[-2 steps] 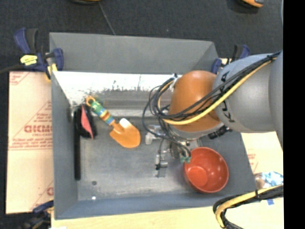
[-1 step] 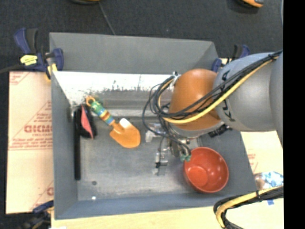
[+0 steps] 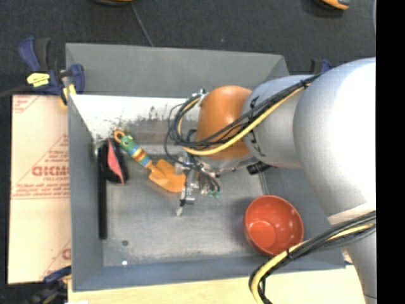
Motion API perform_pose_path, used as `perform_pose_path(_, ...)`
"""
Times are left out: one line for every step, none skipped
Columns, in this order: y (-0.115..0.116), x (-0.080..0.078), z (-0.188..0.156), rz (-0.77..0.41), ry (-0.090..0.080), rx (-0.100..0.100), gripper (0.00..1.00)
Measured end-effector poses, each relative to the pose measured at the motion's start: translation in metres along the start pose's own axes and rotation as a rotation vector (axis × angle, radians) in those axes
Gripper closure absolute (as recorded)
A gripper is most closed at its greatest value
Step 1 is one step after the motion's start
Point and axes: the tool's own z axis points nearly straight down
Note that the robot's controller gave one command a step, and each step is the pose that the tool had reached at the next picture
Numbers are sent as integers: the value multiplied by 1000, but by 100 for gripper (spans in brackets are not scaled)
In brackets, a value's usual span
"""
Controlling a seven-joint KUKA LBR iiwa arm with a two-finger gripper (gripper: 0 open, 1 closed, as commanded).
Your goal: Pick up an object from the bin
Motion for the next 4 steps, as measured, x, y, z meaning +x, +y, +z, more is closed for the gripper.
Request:
perform_pose_path(24,-35,-63,-116,-13,1,0)
perform_pose_path(13,-6,-30,30,13,4,0)
perform_pose_path(20,-17,-5,-87,-11,1,0)
perform_pose_path(21,-15,3,67,-5,1,100)
